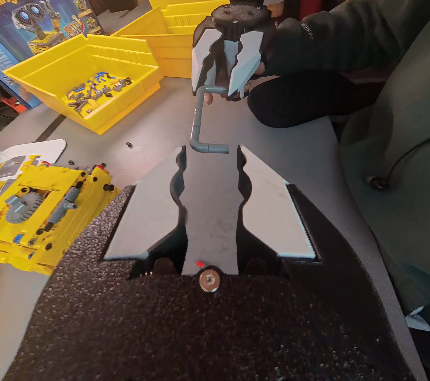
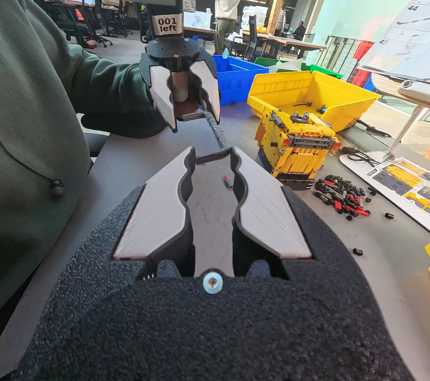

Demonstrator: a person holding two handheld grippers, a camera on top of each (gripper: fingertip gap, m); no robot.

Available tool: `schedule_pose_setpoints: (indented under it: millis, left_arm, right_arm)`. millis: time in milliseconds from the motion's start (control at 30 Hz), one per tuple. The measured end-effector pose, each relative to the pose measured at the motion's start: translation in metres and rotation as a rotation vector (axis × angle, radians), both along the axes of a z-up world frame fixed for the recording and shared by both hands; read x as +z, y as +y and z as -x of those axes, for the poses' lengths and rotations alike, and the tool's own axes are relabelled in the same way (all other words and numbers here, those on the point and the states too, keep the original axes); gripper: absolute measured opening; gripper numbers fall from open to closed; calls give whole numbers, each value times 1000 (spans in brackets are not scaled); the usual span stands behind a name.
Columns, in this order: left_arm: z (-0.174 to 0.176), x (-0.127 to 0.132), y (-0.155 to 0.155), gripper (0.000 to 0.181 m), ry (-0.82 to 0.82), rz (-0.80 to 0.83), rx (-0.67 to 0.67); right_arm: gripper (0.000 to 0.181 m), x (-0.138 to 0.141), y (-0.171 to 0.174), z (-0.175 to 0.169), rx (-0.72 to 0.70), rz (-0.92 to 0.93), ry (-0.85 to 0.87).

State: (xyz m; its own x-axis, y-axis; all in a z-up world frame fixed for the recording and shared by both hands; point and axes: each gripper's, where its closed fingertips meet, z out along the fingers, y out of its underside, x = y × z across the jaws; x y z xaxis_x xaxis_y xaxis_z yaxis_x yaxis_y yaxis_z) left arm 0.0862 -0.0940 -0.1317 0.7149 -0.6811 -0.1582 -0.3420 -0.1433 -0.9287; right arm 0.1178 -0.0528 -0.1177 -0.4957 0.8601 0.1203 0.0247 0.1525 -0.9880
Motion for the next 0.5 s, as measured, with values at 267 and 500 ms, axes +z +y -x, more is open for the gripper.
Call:
schedule_pose_setpoints:
  millis: [267, 500]
  left_arm:
    - [4, 3, 6, 29, 45, -52, 18]
    - [2, -4, 7, 0, 57, -70, 0]
  right_arm:
    - [30, -2, 3, 2, 5, 9, 2]
    - [30, -9, -6, 7, -8, -89, 38]
